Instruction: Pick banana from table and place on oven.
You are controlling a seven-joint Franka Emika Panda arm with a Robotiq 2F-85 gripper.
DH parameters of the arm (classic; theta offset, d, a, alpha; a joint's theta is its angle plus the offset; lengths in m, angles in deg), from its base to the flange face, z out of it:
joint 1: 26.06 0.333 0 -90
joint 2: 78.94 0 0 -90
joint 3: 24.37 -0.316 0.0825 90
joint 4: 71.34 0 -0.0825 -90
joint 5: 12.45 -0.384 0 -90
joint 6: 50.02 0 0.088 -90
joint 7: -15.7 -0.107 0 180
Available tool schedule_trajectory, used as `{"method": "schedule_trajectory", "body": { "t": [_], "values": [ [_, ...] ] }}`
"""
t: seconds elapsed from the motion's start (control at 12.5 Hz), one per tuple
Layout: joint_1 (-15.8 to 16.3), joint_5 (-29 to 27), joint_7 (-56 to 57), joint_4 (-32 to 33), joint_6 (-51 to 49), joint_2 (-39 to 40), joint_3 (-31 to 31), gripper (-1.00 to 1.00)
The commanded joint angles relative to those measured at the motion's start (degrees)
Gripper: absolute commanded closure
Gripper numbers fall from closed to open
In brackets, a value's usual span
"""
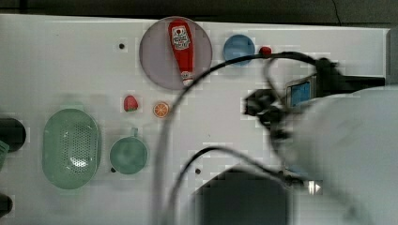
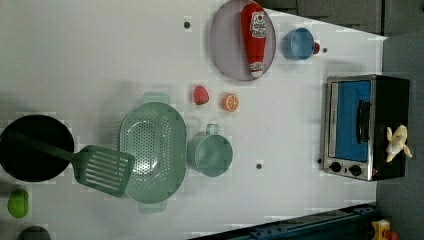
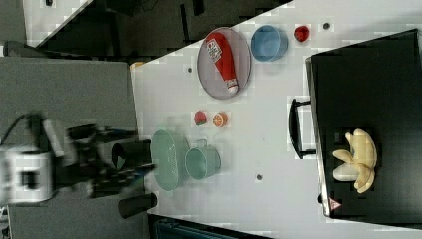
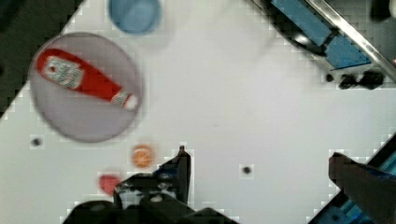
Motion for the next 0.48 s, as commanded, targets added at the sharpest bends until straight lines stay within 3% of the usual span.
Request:
{"method": "schedule_trajectory", "body": {
  "t": [0.08,0.48],
  "values": [
    [0.7,1.9,-10.0,-0.4,-1.1,-0.5,-4.0,-1.00],
    [0.7,3.2,-10.0,-0.3,-3.2,-1.3,-7.1,-1.00]
  ]
}}
